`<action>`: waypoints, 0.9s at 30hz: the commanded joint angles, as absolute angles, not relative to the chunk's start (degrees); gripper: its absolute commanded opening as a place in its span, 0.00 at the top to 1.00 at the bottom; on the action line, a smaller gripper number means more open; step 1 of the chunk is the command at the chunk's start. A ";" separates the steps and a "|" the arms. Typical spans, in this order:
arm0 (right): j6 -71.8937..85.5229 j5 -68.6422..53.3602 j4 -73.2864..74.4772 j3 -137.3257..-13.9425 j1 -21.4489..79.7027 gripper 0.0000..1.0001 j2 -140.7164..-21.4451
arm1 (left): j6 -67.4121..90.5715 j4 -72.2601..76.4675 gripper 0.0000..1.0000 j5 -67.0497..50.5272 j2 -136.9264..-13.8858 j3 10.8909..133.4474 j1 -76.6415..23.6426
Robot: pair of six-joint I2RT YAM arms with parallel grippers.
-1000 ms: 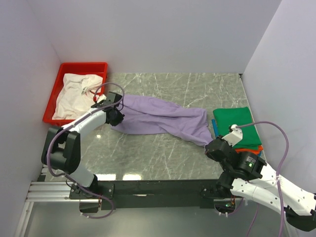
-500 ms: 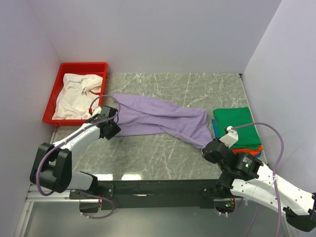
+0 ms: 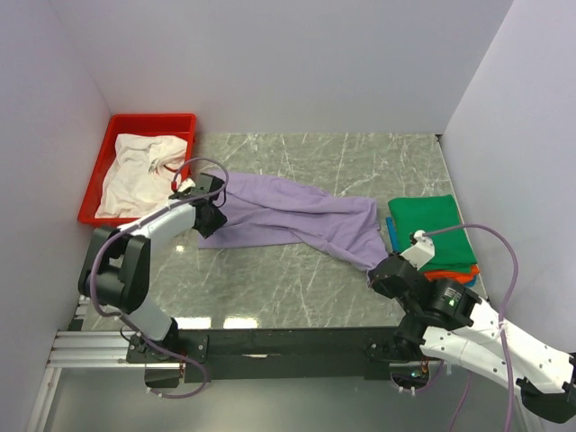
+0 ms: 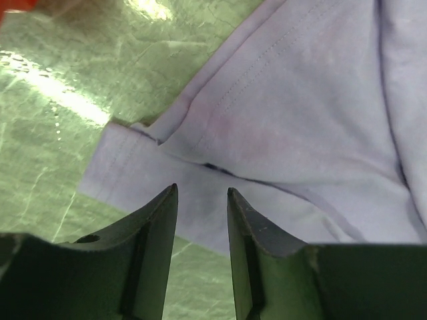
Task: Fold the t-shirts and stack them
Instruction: Flatten the tshirt out
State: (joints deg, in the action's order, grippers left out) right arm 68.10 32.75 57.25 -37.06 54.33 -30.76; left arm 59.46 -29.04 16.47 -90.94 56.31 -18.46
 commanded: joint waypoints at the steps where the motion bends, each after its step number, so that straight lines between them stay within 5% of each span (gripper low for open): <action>1: 70.04 33.84 59.06 -38.32 53.88 0.95 -28.40 | 60.12 -29.18 0.59 15.91 -92.98 59.94 -18.81; 9: 72.60 34.10 62.84 -40.16 54.05 0.95 -22.68 | 61.08 -29.88 0.49 15.56 -95.97 64.94 -21.35; 27: 74.88 34.28 66.62 -41.66 54.05 0.95 -18.28 | 65.83 -32.87 0.47 17.31 -100.98 68.73 -27.42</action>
State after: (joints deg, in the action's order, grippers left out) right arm 73.56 32.32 65.56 -39.46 54.33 -19.07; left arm 64.31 -32.16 16.27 -100.16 66.19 -26.85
